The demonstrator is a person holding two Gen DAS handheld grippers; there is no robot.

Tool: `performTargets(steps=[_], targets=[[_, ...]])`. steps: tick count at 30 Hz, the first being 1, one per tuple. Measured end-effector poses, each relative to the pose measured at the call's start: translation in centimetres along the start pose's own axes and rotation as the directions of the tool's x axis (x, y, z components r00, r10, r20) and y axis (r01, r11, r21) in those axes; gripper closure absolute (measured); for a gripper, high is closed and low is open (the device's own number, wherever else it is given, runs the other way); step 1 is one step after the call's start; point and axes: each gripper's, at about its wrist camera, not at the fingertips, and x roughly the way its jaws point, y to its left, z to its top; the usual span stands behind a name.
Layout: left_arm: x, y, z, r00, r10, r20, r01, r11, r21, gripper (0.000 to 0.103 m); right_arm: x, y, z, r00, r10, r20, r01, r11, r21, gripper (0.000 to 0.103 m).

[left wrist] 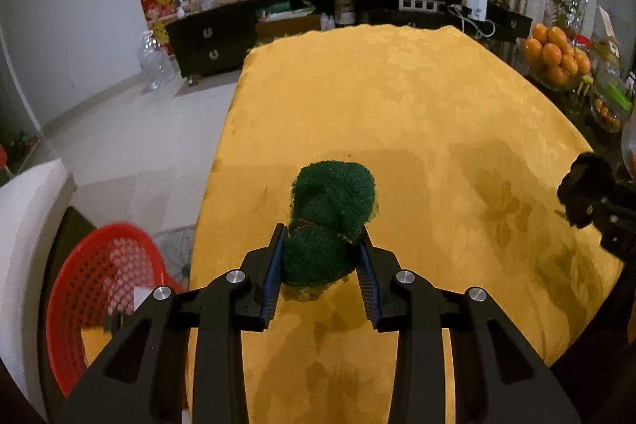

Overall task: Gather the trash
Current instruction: 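Carry the green scrubber and black bag over the wastebasket with both tools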

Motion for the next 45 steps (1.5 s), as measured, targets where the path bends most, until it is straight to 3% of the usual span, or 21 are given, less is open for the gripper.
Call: performTargets(steps=[14,29,36,45], targets=[[-2.9,0.8,-3.6,0.998,0.056,-0.023,-0.058,0.996,-0.065,0.071,-2.5,1.4,-2.5,0.998,0.043,0.036,-0.043,0.999,-0.004,0.064],[-5.4,3.7,-4.8,0.99,0.143,-0.018,-0.144,0.978,-0.151,0.071,-3.8,2.7,-3.7,0.994,0.1,0.052,-0.099,0.995,-0.033,0.064],[-6.5,6.9,-4.7,0.984,0.177,-0.015,-0.175,0.958,-0.228,0.071,-3.4,3.9,-3.6,0.99,0.135,0.033,-0.134,0.99,-0.045,0.064],[-6.8,12.1,-5.4,0.973,0.224,-0.061,-0.231,0.908,-0.348,0.071,-2.7,10.1,-2.6,0.974,0.226,-0.017,-0.226,0.962,-0.152,0.064]])
